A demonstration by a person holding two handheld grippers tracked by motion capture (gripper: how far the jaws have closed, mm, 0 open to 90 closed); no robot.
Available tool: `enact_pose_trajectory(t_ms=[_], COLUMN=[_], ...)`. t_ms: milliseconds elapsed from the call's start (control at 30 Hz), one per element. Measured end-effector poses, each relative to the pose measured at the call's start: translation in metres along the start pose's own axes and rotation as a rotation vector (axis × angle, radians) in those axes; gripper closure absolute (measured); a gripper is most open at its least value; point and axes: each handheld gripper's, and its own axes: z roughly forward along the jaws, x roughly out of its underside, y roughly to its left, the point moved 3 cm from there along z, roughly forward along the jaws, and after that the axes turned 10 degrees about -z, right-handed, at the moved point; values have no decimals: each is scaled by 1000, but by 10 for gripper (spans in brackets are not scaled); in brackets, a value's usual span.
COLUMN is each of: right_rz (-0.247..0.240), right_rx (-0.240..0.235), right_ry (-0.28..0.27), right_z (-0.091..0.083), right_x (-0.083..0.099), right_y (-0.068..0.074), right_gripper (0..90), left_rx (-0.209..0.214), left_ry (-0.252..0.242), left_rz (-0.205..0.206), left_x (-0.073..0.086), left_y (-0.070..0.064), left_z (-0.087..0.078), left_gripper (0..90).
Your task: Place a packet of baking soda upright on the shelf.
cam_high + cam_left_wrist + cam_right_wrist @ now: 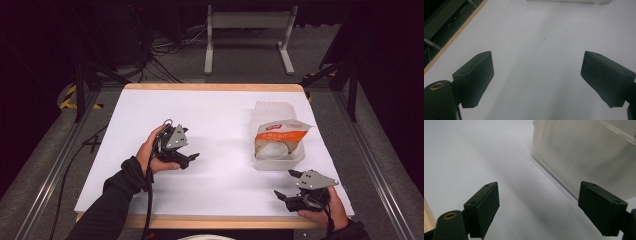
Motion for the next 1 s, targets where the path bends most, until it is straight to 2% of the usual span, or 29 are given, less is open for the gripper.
enact_pose_trajectory(t_ms=[267,300,400,600,800,1000], right_rz=[0,1,2,0,-3,-5], right_rx=[16,20,23,25,22,18], right_ry=[-6,-8,-10,-8,-7,-8], right_z=[-2,-3,-4,-3,-2,-1], right_x=[0,0,0,0,0,-2], right_y=[-2,-3,-3,-4,-4,-3], right_gripper=[177,175,175,174,173,173], left_rx=[-11,-26,-34,-55,-71,-98], left_ry=[-7,-9,-17,-20,-18,2], left_rz=[-7,-6,-4,-21,-50,-62], left_x=[19,25,30,49,65,82], left_y=[4,4,3,3,4,6], left_z=[-14,-19,-23,-39,-49,-55], left_gripper=[115,115,115,109,109,110])
